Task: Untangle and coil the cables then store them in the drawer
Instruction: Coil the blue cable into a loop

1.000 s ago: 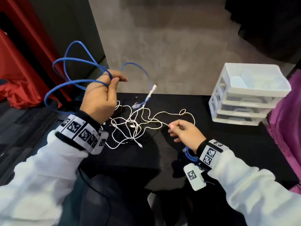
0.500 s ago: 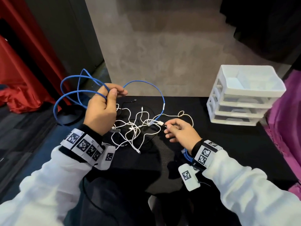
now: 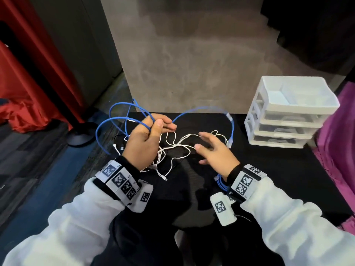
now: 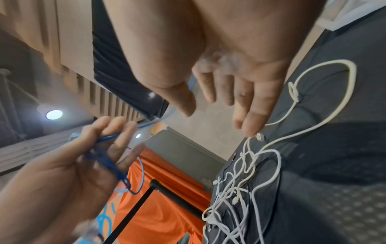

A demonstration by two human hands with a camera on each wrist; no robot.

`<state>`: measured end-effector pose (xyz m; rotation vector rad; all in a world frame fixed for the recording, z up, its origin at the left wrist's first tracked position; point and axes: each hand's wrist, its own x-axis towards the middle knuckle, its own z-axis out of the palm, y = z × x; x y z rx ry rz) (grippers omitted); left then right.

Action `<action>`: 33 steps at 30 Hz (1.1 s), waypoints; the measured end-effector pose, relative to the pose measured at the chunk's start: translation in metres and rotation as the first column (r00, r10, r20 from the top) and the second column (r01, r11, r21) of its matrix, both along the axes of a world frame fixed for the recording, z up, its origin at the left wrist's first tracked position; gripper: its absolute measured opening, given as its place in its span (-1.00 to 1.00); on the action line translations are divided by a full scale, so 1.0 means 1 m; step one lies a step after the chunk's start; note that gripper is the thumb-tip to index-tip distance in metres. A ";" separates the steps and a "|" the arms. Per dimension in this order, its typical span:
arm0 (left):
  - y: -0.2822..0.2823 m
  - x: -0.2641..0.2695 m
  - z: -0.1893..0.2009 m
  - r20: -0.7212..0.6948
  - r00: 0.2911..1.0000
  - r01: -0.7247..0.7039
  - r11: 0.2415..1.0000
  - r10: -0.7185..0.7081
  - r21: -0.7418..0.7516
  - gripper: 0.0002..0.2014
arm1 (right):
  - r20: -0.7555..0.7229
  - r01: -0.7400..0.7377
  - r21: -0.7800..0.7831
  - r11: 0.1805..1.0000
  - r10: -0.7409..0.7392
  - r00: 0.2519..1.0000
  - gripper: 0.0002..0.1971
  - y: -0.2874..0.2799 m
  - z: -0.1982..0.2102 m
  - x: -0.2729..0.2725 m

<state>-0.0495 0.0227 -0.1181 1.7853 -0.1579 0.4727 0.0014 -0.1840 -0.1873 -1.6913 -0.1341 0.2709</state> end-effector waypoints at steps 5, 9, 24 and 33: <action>0.000 -0.002 0.010 0.027 0.999 0.022 0.981 -0.018 -0.192 -0.69 | -0.062 0.055 -0.034 0.998 -0.057 0.996 -0.81 -0.018 -0.009 0.001; 0.005 -0.010 0.015 -0.055 0.987 0.124 0.943 -0.148 -0.308 -0.66 | 0.006 0.035 0.166 0.985 -0.037 0.999 -0.81 -0.031 0.008 -0.017; -0.024 -0.034 -0.009 -0.602 0.779 0.143 0.984 -0.177 -0.104 -0.74 | 0.154 0.028 0.215 0.976 -0.062 0.986 -0.74 -0.071 0.062 -0.043; -0.021 -0.043 -0.002 -0.415 0.896 0.218 0.970 -0.156 0.108 -0.69 | 0.225 -0.136 -0.139 0.981 0.165 0.960 -0.44 -0.082 0.065 -0.060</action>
